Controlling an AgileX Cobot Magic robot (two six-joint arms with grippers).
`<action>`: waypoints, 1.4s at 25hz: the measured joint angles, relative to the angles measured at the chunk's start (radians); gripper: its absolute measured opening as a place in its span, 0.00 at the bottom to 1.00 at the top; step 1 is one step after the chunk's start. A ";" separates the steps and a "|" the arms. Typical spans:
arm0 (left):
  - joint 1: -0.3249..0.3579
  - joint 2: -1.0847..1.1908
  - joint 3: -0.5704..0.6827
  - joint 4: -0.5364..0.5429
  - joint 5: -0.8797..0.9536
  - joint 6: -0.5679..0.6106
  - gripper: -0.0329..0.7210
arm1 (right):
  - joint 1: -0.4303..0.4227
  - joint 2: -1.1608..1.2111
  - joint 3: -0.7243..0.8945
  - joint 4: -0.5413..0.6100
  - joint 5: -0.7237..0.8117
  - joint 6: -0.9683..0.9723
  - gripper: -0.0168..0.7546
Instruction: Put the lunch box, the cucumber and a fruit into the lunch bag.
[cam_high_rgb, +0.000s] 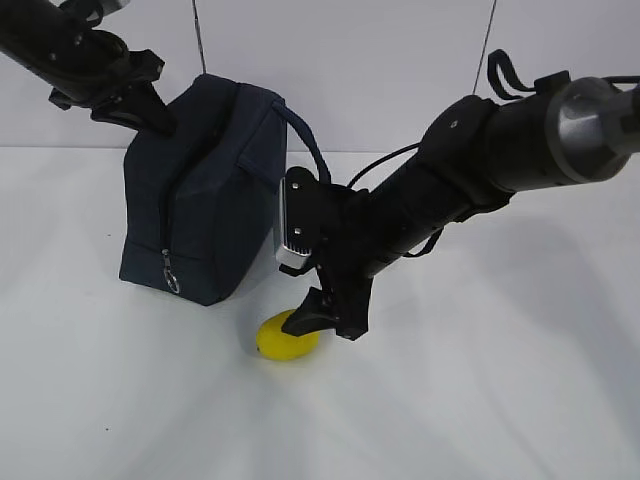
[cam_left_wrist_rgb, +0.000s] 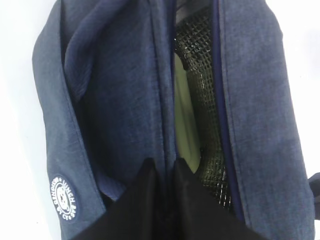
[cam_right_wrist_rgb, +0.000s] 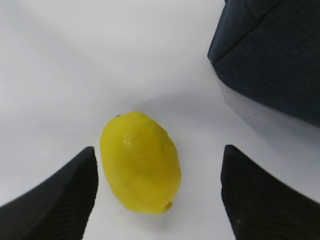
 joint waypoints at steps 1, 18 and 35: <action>0.000 0.000 0.000 0.000 0.001 0.000 0.08 | 0.000 0.006 0.000 0.000 0.005 0.000 0.79; 0.000 0.000 0.000 0.000 -0.001 0.000 0.08 | 0.000 0.067 0.000 0.001 0.031 0.002 0.79; 0.000 0.000 0.000 0.000 -0.001 0.000 0.08 | 0.000 0.081 0.000 0.001 0.013 0.003 0.76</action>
